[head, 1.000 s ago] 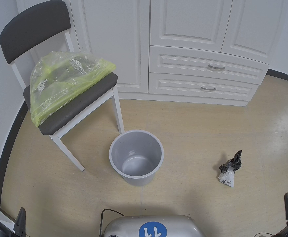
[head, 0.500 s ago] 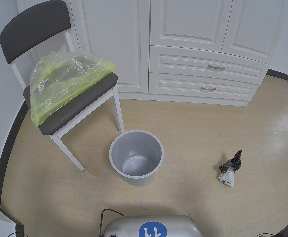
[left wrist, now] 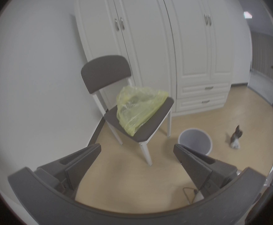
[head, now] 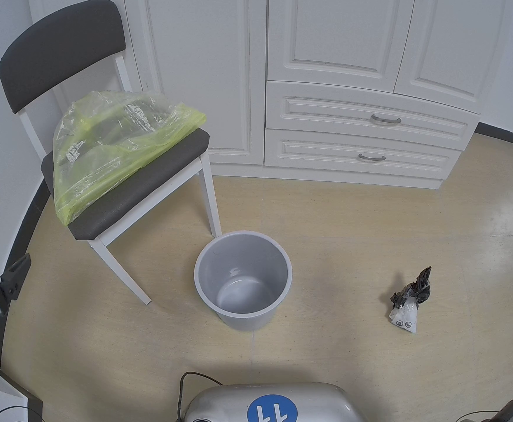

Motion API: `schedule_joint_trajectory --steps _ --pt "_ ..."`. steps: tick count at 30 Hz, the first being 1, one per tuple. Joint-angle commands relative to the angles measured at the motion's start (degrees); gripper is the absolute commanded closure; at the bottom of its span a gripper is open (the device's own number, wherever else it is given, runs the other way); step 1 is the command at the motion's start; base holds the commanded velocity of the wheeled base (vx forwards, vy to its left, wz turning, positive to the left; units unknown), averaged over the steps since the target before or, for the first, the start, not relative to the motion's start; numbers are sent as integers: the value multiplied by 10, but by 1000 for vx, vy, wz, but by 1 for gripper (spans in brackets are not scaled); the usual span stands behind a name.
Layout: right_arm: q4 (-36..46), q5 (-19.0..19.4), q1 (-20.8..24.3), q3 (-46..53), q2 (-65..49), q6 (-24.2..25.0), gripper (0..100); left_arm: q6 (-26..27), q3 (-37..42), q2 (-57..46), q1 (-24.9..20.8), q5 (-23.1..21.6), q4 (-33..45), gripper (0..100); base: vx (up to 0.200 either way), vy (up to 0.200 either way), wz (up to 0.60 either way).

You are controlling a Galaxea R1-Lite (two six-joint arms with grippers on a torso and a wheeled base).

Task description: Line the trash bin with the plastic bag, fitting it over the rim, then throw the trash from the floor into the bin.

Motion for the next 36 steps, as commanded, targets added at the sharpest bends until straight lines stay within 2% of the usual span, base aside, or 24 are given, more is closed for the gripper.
schedule_joint_trajectory --steps 1,4,5,8,14,18,36 --pt "-45 -53 102 -21 110 30 0 52 -57 214 -29 79 -14 0 0 0 0" --pt "-45 -59 121 -9 118 31 0 63 -66 279 -38 124 -60 0 0 0 0" --pt "-50 -59 118 -2 127 31 0 69 -71 310 -40 150 -91 0 0 0 0" --pt "-50 -59 111 -2 136 34 0 96 -74 354 -40 180 -140 0 0 0 0" --pt "-51 -54 103 -11 141 34 0 139 -104 437 -34 195 -191 0 0 0 0" --pt "-51 -54 103 -11 134 32 0 141 -144 485 -24 219 -213 0 0 0 0" --pt "-56 -54 100 -12 130 33 0 145 -251 574 30 216 -213 0 0 0 0"
